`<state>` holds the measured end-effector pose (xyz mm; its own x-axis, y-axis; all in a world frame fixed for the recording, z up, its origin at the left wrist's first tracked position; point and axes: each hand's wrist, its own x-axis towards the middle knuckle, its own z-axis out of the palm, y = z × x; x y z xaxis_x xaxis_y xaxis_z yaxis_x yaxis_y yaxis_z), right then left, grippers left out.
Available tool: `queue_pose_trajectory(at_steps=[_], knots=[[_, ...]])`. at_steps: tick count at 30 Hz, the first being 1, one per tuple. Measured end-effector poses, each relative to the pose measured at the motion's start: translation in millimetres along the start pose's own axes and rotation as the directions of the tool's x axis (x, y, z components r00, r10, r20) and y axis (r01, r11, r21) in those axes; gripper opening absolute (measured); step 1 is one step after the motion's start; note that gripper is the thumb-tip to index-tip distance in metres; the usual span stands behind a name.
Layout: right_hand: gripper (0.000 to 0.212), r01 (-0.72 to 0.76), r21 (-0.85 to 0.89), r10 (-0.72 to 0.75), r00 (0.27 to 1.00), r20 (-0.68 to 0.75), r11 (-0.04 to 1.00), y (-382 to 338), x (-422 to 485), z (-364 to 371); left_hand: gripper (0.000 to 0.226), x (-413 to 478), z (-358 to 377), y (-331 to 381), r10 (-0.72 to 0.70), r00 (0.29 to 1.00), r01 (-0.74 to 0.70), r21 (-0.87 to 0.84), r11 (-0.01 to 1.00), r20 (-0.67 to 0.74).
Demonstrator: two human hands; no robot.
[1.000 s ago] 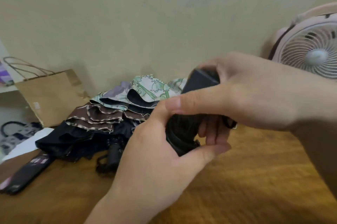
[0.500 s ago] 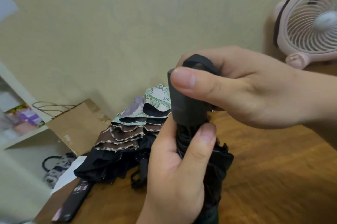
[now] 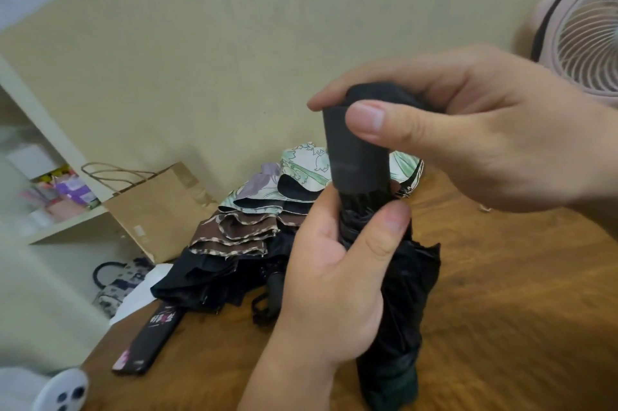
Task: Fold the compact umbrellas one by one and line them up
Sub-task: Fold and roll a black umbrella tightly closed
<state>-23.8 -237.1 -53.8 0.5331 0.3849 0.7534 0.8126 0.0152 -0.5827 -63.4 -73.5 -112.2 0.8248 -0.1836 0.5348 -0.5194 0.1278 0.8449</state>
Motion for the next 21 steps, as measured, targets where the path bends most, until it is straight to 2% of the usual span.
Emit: queue_pose_trajectory(at_steps=[3,11,14,17,19,21], knots=[[0.019,-0.018,-0.059,0.018,1.000,0.011,0.998,-2,-1,-5,0.017,0,-4,0,-0.025,0.999,0.026,0.072,0.997,-0.020],[0.009,0.025,0.080,-0.023,0.999,-0.022,0.996,-2,2,5,0.024,1,1,-1,0.000,0.991,0.019,0.144,0.989,-0.133],[0.011,0.022,0.096,-0.017,0.998,-0.052,0.995,3,4,8,0.045,2,1,2,0.011,0.991,0.018,0.209,0.978,-0.137],[0.023,-0.020,-0.094,0.016,0.999,-0.050,0.995,0,2,2,0.062,4,2,4,-0.015,0.993,0.041,0.223,0.974,-0.119],[0.030,-0.036,-0.210,0.025,0.998,-0.052,0.977,-2,1,2,0.057,4,2,2,-0.049,0.990,0.072,0.179,0.981,-0.129],[0.030,-0.060,-0.249,0.044,0.997,-0.068,0.967,1,-1,3,0.050,4,-1,1,-0.061,0.990,0.083,0.174,0.981,-0.127]])
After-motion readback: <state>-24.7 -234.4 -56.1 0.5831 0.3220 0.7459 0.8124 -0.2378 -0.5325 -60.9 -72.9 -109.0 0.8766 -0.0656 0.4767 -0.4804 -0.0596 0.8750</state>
